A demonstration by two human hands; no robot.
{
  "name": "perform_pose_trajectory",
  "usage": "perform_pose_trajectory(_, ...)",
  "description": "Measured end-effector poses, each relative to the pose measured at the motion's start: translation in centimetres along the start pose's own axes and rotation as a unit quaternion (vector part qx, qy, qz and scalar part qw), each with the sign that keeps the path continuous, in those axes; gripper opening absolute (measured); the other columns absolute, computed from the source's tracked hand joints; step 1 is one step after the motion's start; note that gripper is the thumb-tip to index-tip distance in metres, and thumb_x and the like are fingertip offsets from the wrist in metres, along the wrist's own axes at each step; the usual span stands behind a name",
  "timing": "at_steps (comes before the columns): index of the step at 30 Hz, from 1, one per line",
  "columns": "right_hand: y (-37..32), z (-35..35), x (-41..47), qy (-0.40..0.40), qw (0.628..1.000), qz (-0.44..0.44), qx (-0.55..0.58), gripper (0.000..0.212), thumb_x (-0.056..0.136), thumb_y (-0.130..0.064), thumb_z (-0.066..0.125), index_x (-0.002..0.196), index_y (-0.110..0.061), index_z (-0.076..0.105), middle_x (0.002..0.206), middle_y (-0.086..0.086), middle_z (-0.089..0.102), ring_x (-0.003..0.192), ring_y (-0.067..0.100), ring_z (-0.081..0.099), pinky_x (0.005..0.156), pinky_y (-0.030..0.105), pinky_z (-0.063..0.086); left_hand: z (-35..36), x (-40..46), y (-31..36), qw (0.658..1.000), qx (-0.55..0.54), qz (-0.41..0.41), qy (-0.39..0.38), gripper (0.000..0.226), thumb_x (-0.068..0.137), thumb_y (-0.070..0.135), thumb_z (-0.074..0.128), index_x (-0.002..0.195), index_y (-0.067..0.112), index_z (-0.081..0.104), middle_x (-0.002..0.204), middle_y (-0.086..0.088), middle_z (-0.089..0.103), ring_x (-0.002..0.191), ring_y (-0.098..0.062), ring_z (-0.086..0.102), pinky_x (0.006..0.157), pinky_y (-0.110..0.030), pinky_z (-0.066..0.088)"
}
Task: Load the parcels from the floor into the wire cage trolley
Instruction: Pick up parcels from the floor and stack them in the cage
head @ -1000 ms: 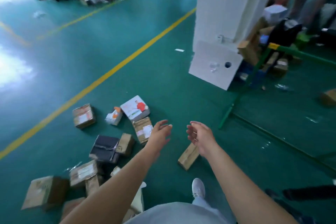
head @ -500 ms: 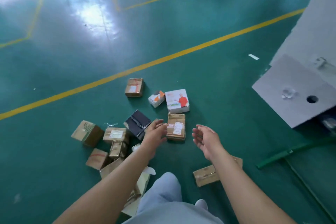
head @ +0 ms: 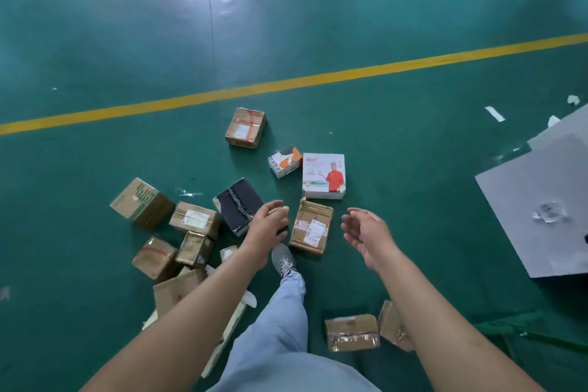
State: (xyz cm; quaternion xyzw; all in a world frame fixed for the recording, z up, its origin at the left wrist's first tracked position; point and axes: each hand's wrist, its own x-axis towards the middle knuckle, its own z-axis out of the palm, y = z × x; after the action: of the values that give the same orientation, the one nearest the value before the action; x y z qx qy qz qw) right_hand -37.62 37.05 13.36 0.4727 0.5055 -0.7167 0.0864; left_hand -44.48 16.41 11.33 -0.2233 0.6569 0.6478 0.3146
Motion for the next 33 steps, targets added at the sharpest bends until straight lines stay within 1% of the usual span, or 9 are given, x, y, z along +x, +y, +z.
perform_pose_trajectory(4,-5.3,3.7,6.5,-0.002,0.998,0.016,-0.053,0.014,0.104,-0.014,0.052,0.111,-0.013,0.064,0.101,0.006,0.069,0.094,0.021,0.064,0.082,0.033,0.057,0.4,6.6,4.2,0.999,0.029,-0.023,-0.005,0.027,0.102,0.026,0.062,0.128,0.022,0.058,0.126,-0.006,0.063,0.116,-0.023,0.062,0.097,-0.039,0.054)
perform_pose_trajectory(7,-8.8,6.4,11.7,-0.002,0.997,0.024,-0.072,0.015,0.106,-0.019,0.052,0.114,-0.013,0.064,0.106,0.006,0.069,0.095,0.02,0.065,0.091,0.037,0.056,1.0,11.3,7.7,0.991,0.12,-0.031,-0.044,0.032,0.101,0.029,0.063,0.132,0.022,0.055,0.126,-0.001,0.062,0.117,-0.023,0.06,0.103,-0.042,0.051)
perform_pose_trajectory(12,-11.8,8.7,19.6,-0.014,0.993,0.047,-0.106,0.014,0.104,-0.022,0.054,0.112,-0.017,0.064,0.103,0.003,0.068,0.091,0.018,0.064,0.076,0.03,0.055,2.9,19.1,11.8,0.968,0.232,-0.031,-0.093,0.043,0.1,0.035,0.063,0.139,0.022,0.051,0.128,0.001,0.061,0.118,-0.02,0.06,0.105,-0.041,0.05)
perform_pose_trajectory(19,-12.9,7.3,29.8,-0.011,0.978,0.063,-0.198,0.013,0.104,-0.021,0.05,0.105,-0.02,0.063,0.108,0.004,0.066,0.093,0.018,0.062,0.079,0.031,0.055,5.9,30.2,13.4,0.954,0.277,-0.078,-0.09,0.048,0.1,0.038,0.063,0.143,0.024,0.048,0.133,0.0,0.058,0.114,-0.017,0.06,0.085,-0.034,0.056)
perform_pose_trajectory(24,-12.2,5.8,40.9,-0.008,0.966,0.078,-0.246,0.013,0.104,-0.02,0.05,0.099,-0.02,0.062,0.104,0.003,0.063,0.092,0.018,0.058,0.083,0.034,0.052,8.2,40.7,11.2,0.957,0.266,-0.105,-0.049,0.052,0.1,0.039,0.064,0.146,0.026,0.045,0.133,-0.003,0.058,0.11,-0.017,0.061,0.082,-0.033,0.054)
perform_pose_trajectory(30,-7.1,3.8,55.4,-0.012,0.953,0.109,-0.282,0.032,0.102,-0.018,0.047,0.127,-0.003,0.06,0.101,0.014,0.059,0.091,0.021,0.049,0.107,0.051,0.049,10.8,53.6,2.9,0.953,0.267,-0.144,-0.026,0.062,0.097,0.042,0.066,0.151,0.026,0.039,0.142,-0.002,0.052,0.121,-0.023,0.057,0.093,-0.038,0.053)
perform_pose_trajectory(31,-5.9,3.6,57.8,-0.014,0.951,0.116,-0.287,0.032,0.102,-0.017,0.047,0.126,-0.001,0.059,0.104,-0.004,0.042,0.092,0.022,0.047,0.107,0.053,0.048,11.2,55.8,1.0,0.953,0.261,-0.15,-0.021,0.064,0.097,0.042,0.067,0.151,0.027,0.038,0.141,-0.002,0.053,0.12,-0.022,0.057,0.094,-0.039,0.053)
perform_pose_trajectory(32,-4.3,3.2,60.5,-0.02,0.946,0.123,-0.298,0.027,0.102,-0.017,0.047,0.119,-0.003,0.061,0.138,0.032,0.046,0.095,0.021,0.048,0.107,0.053,0.049,11.6,58.4,-1.3,0.954,0.256,-0.158,-0.016,0.066,0.096,0.042,0.068,0.152,0.027,0.037,0.139,-0.003,0.054,0.118,-0.021,0.057,0.095,-0.042,0.053)
perform_pose_trajectory(33,-3.0,3.0,62.7,-0.023,0.943,0.131,-0.304,0.019,0.102,-0.018,0.048,0.11,-0.009,0.062,0.116,0.018,0.059,0.101,0.02,0.052,0.106,0.049,0.05,12.0,60.6,-3.2,0.953,0.252,-0.165,-0.014,0.069,0.095,0.042,0.069,0.154,0.027,0.036,0.139,-0.004,0.054,0.115,-0.02,0.057,0.097,-0.044,0.052)
